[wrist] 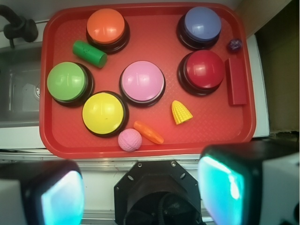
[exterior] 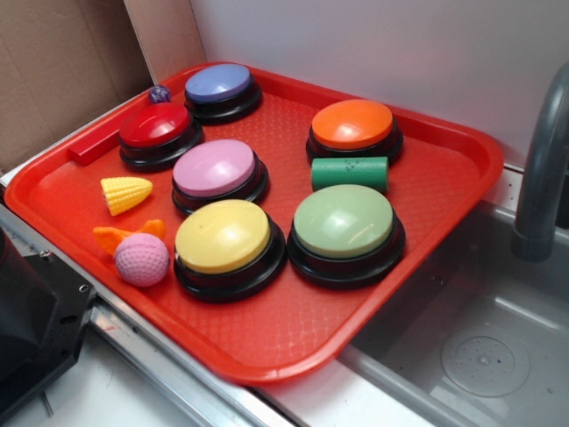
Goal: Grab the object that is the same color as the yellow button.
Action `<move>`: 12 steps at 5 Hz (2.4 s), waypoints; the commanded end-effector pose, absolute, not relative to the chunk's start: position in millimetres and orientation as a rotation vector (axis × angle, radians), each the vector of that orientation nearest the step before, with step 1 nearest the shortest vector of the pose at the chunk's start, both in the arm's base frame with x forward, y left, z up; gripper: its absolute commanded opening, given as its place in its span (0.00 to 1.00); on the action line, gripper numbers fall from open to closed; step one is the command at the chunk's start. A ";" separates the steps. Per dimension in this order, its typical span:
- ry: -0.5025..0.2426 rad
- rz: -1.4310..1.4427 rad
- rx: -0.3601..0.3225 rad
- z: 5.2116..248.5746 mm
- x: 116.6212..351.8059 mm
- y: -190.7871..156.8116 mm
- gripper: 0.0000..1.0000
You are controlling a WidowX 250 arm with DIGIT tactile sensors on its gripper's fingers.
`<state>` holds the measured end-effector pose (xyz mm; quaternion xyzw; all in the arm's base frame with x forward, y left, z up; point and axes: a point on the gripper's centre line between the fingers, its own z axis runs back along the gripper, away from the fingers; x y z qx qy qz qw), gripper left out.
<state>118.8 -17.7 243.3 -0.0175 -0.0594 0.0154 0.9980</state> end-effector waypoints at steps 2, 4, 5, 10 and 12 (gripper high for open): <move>-0.146 0.023 -0.062 221.4 128.8 1.6 1.00; -0.190 0.039 -0.080 169.4 155.7 32.5 1.00; -0.144 0.028 -0.073 132.6 168.1 40.0 1.00; -0.028 -0.033 0.014 21.7 164.2 65.1 1.00; -0.026 -0.020 0.013 24.3 164.2 63.0 0.00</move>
